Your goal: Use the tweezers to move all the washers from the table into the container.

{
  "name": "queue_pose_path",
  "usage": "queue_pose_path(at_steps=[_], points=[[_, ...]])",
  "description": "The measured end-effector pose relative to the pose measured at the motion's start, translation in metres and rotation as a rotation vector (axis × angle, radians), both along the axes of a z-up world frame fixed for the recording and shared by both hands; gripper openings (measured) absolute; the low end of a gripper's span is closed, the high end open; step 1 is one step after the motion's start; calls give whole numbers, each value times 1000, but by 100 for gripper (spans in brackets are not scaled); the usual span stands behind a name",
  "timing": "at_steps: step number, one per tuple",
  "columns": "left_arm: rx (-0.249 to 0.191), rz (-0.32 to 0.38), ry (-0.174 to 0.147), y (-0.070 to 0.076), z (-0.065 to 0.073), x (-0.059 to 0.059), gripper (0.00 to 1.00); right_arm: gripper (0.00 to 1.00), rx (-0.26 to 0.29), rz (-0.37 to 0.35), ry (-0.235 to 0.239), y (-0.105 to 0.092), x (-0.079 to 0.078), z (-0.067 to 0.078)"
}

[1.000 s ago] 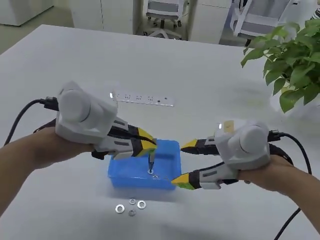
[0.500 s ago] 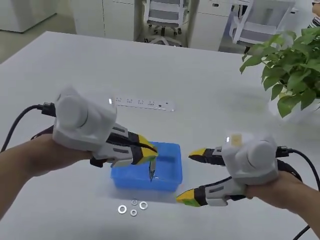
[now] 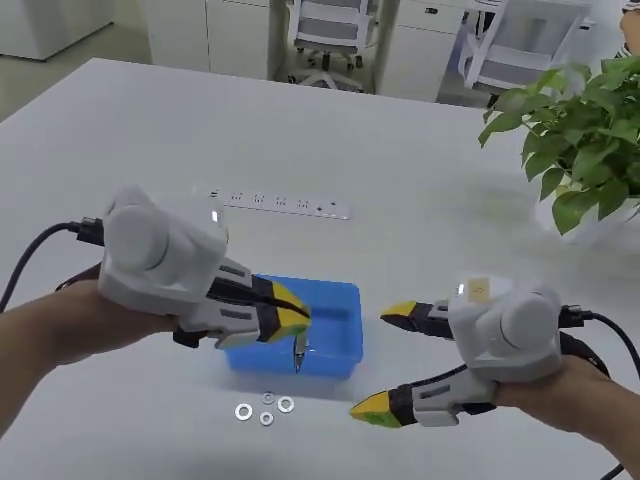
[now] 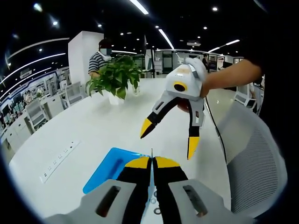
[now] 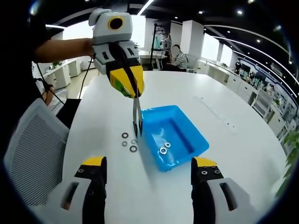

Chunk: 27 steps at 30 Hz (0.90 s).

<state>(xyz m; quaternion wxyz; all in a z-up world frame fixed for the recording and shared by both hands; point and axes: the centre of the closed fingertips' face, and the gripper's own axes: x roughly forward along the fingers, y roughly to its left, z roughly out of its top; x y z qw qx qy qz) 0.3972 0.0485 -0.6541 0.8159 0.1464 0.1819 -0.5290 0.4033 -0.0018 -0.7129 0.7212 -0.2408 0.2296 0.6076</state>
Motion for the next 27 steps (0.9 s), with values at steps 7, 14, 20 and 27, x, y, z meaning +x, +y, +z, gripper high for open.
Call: queue_pose_path(at_steps=[7,14,20,27], points=[[8,-14,10,0,-12,-5,6,79,3,-16,13,-4,-5,-5],[18,-13,18,0,-21,-9,6,79,-4,-16,15,-6,-12,-8],[26,-11,15,3,-28,-8,6,79,2,-14,14,-4,-16,-7],[30,-9,19,4,-35,-7,6,79,0,-11,24,-5,-20,-11]])
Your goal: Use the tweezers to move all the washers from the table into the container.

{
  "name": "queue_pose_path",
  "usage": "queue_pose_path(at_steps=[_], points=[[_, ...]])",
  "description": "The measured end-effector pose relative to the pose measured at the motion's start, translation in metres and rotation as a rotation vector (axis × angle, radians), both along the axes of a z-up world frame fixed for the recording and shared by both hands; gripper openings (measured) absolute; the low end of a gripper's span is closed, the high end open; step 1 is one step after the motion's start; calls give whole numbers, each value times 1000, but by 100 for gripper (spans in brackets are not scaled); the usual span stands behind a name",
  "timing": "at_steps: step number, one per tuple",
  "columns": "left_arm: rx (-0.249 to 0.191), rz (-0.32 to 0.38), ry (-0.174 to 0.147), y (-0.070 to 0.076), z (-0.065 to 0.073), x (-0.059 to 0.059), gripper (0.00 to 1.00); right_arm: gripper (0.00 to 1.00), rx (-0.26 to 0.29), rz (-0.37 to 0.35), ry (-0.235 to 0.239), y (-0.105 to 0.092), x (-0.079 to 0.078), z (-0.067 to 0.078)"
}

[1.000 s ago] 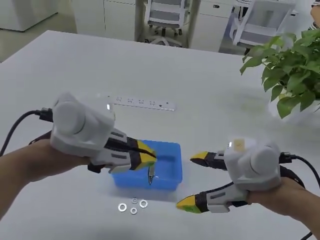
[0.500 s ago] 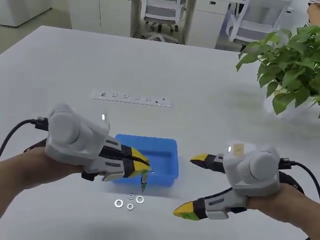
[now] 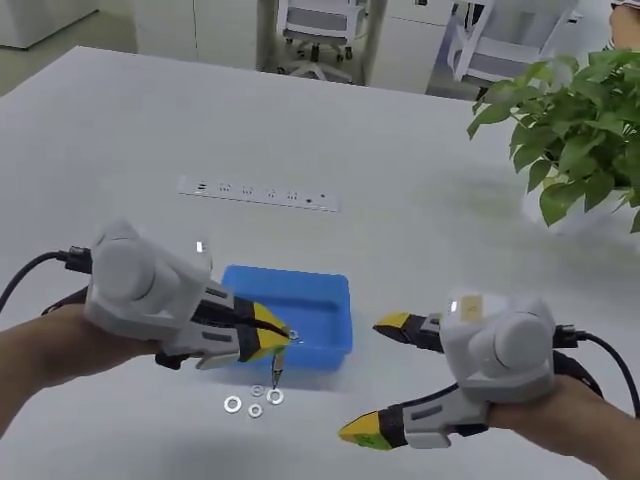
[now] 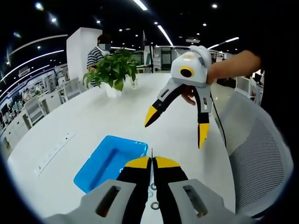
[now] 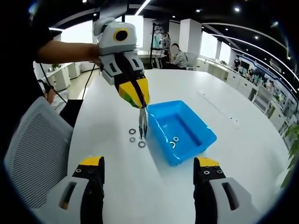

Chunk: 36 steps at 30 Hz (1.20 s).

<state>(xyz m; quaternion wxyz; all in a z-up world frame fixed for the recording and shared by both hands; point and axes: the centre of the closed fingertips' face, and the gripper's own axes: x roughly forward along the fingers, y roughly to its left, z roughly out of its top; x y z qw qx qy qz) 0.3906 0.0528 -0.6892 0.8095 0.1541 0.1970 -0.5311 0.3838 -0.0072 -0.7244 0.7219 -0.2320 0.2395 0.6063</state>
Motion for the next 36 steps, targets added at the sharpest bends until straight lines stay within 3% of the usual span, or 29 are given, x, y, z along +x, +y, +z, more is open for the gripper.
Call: queue_pose_path(at_steps=[10,20,36], points=[[-1,0,8,-1,-6,1,6,77,6,5,5,2,-1,-3],[-11,7,20,-1,-11,-2,6,67,16,66,0,13,-6,-8],[-27,10,24,-2,-15,3,6,63,12,99,10,22,-3,-14]])
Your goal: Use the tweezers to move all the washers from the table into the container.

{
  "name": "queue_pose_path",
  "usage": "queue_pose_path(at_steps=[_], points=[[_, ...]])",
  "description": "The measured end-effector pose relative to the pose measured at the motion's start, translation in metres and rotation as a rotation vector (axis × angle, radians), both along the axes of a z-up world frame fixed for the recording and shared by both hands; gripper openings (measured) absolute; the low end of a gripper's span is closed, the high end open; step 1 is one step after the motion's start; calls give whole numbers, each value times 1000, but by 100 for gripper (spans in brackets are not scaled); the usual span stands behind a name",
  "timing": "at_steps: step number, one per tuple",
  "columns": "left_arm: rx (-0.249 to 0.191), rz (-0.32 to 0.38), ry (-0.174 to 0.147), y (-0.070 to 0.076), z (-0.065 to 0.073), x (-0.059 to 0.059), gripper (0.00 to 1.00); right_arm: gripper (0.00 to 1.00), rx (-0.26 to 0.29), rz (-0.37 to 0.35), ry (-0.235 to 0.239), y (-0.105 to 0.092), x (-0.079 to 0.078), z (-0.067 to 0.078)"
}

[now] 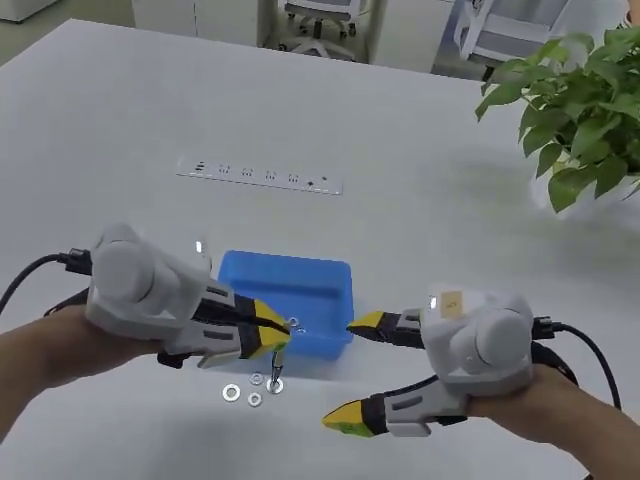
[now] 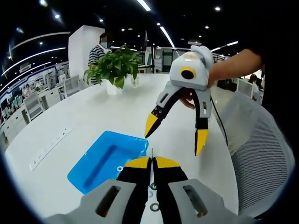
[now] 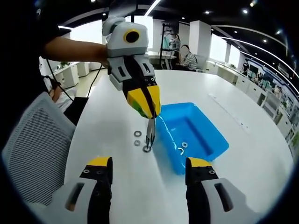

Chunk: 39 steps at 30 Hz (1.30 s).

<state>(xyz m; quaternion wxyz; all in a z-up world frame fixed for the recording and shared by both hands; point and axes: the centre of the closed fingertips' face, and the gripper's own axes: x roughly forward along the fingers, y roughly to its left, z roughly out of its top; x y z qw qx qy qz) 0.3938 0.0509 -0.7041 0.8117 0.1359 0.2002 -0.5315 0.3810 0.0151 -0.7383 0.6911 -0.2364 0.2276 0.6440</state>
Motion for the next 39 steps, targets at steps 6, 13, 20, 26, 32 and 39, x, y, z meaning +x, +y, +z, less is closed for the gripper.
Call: queue_pose_path(at_steps=[6,13,20,26,32,39], points=[[1,-4,1,1,0,0,6,54,-5,54,-16,9,1,-2],[3,-15,2,1,-1,-1,6,43,-7,113,-28,22,2,-5],[1,-23,10,2,-1,-2,6,34,-23,178,-37,33,0,-11],[2,-32,10,4,-2,-1,6,29,-38,230,-55,43,0,-16],[7,-50,14,1,-1,-3,6,24,-56,285,-80,51,0,-22],[14,-61,17,2,-2,-2,6,20,-76,319,-85,55,1,-29]])
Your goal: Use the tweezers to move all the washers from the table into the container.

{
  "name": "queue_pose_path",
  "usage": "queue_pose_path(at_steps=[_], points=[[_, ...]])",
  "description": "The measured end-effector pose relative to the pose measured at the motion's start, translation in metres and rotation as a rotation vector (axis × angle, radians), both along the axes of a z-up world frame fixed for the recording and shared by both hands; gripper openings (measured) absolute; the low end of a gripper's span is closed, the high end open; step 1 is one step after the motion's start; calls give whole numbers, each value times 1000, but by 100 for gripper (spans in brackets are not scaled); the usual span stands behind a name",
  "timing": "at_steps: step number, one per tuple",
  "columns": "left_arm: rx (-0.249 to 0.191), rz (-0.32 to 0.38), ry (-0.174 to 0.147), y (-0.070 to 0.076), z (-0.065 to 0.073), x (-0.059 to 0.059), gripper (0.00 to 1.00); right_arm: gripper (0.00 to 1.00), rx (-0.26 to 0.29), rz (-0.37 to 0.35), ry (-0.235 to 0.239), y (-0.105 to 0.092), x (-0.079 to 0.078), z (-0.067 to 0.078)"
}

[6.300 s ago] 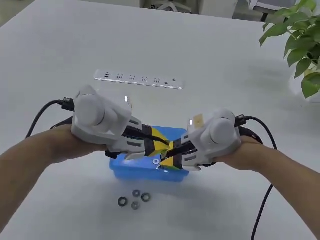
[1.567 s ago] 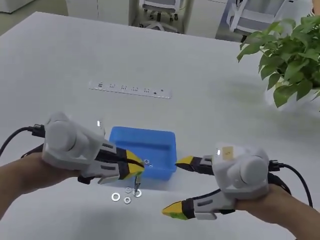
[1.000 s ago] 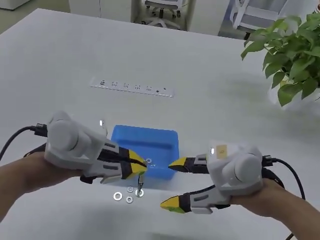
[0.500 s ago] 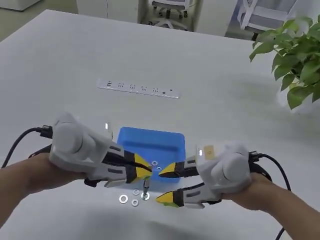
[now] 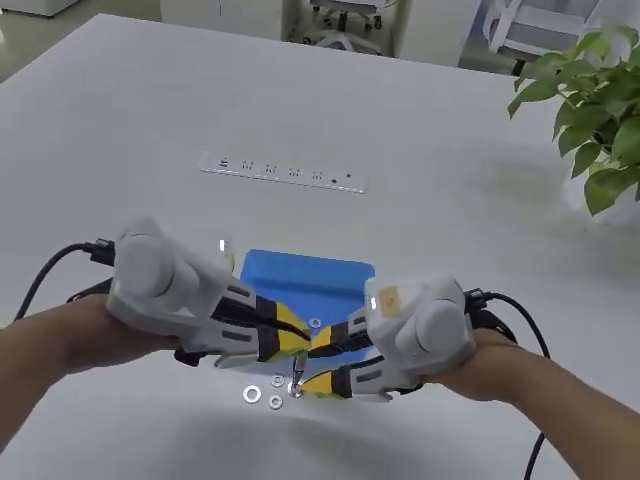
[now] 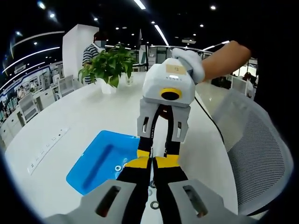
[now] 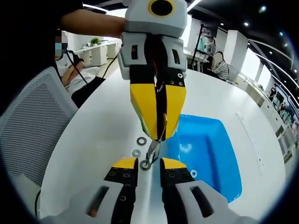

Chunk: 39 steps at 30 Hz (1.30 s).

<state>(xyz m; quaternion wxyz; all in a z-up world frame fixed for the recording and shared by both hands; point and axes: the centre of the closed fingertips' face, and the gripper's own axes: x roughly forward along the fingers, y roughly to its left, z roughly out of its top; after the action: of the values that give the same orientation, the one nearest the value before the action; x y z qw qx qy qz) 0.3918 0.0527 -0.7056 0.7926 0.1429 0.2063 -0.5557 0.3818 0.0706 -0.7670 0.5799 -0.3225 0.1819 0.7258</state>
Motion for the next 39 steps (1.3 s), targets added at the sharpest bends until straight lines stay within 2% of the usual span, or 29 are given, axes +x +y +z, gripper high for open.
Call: queue_pose_path(at_steps=[9,14,28,39], points=[[6,-17,6,1,-1,0,6,12,-13,38,-4,7,3,-5],[13,-19,4,1,-1,1,6,11,-18,53,2,9,1,-6],[15,-21,10,-2,-1,0,6,8,-37,22,35,7,1,-7],[49,-18,5,1,-5,-2,7,8,-41,13,47,9,0,-6]])
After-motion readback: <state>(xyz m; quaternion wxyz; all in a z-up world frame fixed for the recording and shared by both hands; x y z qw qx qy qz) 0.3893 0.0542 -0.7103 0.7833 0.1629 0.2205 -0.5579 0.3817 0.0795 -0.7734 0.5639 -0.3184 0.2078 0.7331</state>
